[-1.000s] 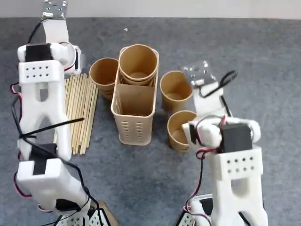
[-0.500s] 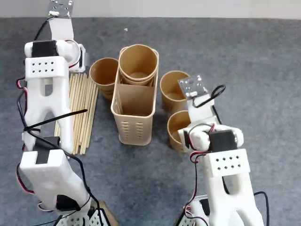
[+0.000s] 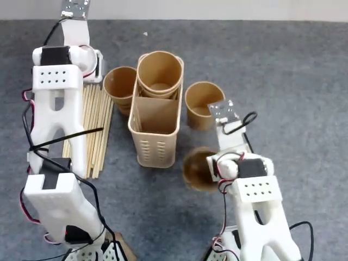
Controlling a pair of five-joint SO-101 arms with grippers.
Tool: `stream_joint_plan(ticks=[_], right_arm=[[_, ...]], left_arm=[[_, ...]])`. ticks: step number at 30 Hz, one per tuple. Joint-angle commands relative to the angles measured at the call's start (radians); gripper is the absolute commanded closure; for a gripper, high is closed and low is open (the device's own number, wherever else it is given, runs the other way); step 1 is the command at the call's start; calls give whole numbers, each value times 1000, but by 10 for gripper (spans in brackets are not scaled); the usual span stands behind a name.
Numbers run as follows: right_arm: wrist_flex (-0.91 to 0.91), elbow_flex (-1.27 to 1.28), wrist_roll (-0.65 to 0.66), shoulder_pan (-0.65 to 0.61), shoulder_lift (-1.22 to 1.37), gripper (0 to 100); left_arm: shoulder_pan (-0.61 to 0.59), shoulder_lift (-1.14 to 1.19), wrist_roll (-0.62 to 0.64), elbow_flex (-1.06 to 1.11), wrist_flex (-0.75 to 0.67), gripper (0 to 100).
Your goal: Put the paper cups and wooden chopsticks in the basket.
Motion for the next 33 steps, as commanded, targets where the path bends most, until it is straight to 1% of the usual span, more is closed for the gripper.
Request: stream_joint_plan(ticks=[1, 9, 13, 16, 18, 20, 21, 23, 24, 25, 26, 28, 33], right_arm=[[-12, 5, -11, 10, -25, 994], [-13, 42, -12, 12, -25, 994], [-2, 33, -12, 13, -27, 994], [58, 10, -12, 13, -28, 994], [107, -59, -11, 13, -27, 994], [182, -140, -8, 13, -27, 994], [225, -194, -8, 13, -27, 994], [318, -314, -6, 13, -27, 994], [366, -378, -6, 13, -27, 994], [415, -440, -6, 13, -27, 994], [460, -501, -6, 13, -27, 994], [538, -622, -6, 13, -27, 994], [700, -892, -5, 13, -19, 994]], left_arm=[[27, -8, -8, -44, -21, 786], [81, 24, -8, -16, -23, 787], [87, 140, -8, -18, -23, 789], [87, 228, -8, -19, -38, 790], [87, 269, -9, -21, -44, 792], [87, 278, -11, -35, -40, 832], [87, 280, -11, -45, -37, 872], [85, 277, -11, -62, -37, 993], [85, 271, -11, -71, -32, 998], [84, 260, -11, -85, -9, 979], [84, 249, -11, -107, 20, 995], [73, 217, -11, -168, 86, 994], [25, 101, -11, -432, 276, 995]])
